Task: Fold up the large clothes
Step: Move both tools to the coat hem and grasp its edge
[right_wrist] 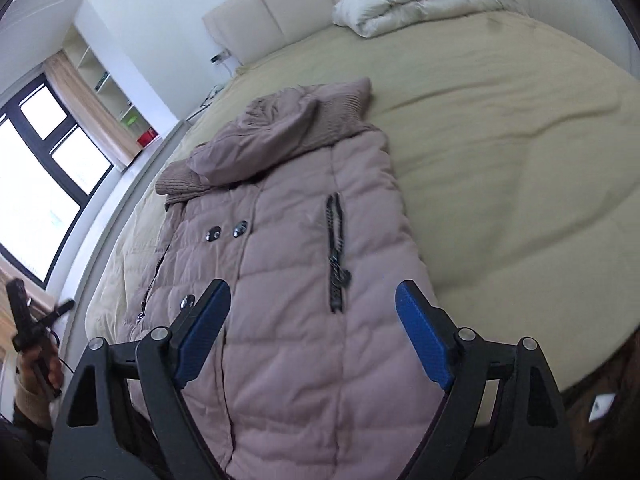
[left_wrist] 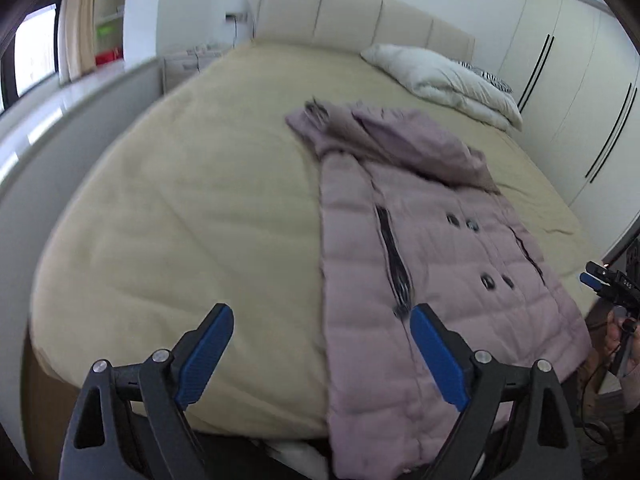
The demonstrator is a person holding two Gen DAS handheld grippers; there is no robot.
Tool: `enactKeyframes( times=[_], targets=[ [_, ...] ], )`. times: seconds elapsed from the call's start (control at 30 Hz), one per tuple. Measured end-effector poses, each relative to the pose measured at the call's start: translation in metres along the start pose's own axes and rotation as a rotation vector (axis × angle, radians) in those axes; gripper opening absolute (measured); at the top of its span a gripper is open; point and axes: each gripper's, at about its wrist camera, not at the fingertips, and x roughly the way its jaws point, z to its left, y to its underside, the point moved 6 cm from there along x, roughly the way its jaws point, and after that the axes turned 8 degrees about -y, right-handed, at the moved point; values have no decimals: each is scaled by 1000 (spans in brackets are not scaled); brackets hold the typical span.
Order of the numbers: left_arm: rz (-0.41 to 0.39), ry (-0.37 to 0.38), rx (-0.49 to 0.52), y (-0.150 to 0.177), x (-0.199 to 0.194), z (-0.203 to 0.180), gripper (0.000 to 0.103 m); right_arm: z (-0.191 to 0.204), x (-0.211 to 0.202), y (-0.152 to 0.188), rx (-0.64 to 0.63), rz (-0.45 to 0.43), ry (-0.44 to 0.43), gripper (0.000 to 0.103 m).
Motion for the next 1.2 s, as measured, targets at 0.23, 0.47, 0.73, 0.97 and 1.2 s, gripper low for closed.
enactKeyframes(
  times=[0.23, 0.47, 0.73, 0.97, 1.2],
  targets=[
    [183, 78, -50, 66, 43, -26, 90, -53, -24, 66, 83, 119, 56, 77],
    [268, 204, -110, 89, 53, -38, 90, -81, -17, 99, 185, 185, 11, 71],
    [336, 279, -111, 90, 62, -47, 70, -70, -15, 101, 200, 252, -75, 46],
    [347, 278, -59, 89, 58, -56, 21, -63, -11, 104, 186, 284, -64, 20],
    [294, 236, 42, 85, 26, -67, 9, -31, -22, 104, 77, 257, 4, 7]
  ],
)
